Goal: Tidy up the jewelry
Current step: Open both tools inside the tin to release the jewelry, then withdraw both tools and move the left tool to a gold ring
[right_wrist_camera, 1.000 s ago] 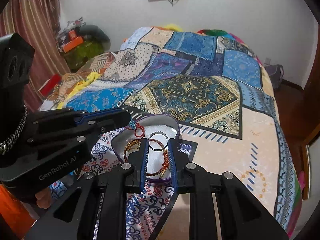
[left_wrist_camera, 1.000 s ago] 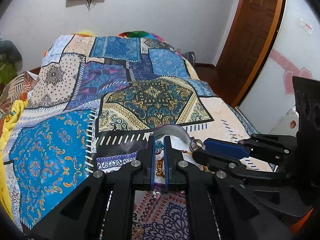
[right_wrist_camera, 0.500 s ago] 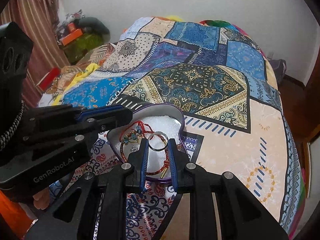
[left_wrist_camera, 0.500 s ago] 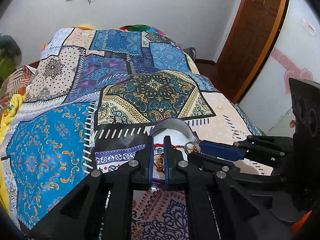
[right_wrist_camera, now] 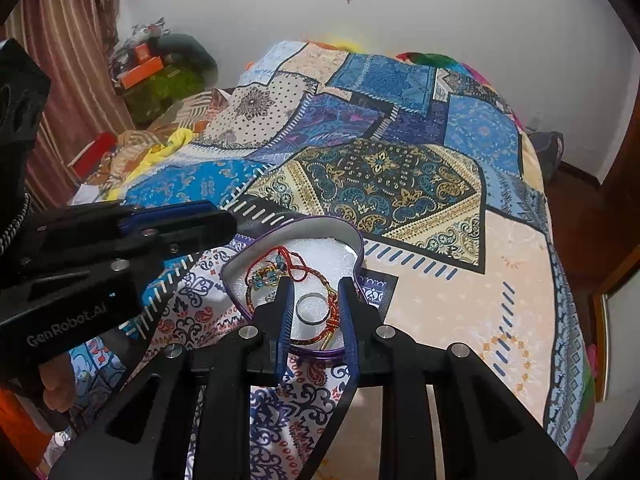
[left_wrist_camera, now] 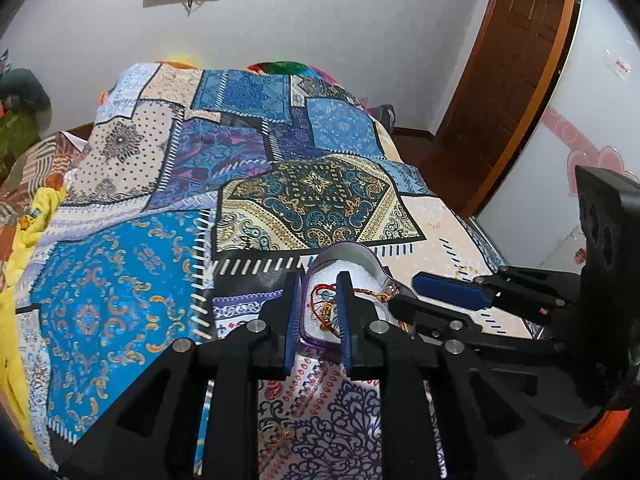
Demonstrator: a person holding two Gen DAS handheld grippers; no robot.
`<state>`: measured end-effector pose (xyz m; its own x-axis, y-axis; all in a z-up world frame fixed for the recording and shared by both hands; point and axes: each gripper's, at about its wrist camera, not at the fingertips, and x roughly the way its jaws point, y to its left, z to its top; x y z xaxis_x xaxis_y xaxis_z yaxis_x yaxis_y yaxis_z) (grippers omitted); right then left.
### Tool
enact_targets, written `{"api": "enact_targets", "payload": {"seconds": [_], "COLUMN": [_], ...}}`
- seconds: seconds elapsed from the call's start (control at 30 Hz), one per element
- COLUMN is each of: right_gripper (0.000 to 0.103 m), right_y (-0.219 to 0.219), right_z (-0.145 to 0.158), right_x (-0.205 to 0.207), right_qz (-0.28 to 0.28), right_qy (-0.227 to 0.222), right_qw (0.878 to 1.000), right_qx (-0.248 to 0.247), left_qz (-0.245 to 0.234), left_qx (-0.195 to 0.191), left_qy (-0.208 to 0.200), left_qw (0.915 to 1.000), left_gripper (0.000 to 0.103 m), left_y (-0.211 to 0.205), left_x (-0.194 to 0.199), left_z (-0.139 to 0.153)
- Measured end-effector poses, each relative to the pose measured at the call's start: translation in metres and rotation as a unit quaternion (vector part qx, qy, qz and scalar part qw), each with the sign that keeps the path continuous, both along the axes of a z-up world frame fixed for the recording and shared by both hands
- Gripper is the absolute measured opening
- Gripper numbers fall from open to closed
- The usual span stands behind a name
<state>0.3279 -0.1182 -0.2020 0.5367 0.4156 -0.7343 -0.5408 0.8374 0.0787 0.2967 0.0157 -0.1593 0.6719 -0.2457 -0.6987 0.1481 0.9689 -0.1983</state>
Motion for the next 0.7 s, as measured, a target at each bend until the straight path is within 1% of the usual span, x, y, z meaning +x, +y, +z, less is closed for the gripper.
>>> {"api": "enact_targets", "payload": {"seconds": [0.07, 0.1, 0.13, 0.17, 0.27, 0.47, 0.7], "right_gripper": [0.027, 0.033, 0.039, 0.040, 0.040, 0.041, 0.041], "right_y": [-0.001, -0.002, -0.003, -0.004, -0.004, -0.001, 0.005], "right_z": [0.005, 0.007, 0.010, 0.013, 0.021, 0.036, 0.039], "right_x": [-0.002, -0.003, -0.005, -0.007, -0.014, -0.031, -0.048], "right_qz": [-0.003, -0.004, -0.006, -0.008, -0.012, -0.013, -0.005], "right_qy": [-0.003, -0.006, -0.009, -0.014, -0.026, -0.047, -0.052], "right_qw": [1.000, 1.000, 1.000, 1.000, 1.000, 0.999, 0.999], "right_qx": [0.004, 0.006, 0.008, 0.010, 0.009, 0.007, 0.006], "left_qz": [0.004, 0.006, 0.009, 0.012, 0.018, 0.028, 0.039], "left_qx": [0.003, 0.005, 0.008, 0.009, 0.016, 0.034, 0.057], "left_qy": [-0.005, -0.007, -0.010, -0.013, -0.019, -0.029, -0.036], "left_qw": [1.0000, 0.9999, 0.9999, 0.9998, 0.9995, 0.9986, 0.9969], "left_gripper": [0.023, 0.025, 0.030, 0.034, 0.036, 0.036, 0.036], "left_y": [0.003, 0.005, 0.006, 0.008, 0.014, 0.027, 0.042], "left_x": [-0.005, -0.008, -0.012, -0.015, -0.026, -0.051, -0.075], "left_z": [0.005, 0.008, 0.010, 0.013, 0.020, 0.031, 0.038]}}
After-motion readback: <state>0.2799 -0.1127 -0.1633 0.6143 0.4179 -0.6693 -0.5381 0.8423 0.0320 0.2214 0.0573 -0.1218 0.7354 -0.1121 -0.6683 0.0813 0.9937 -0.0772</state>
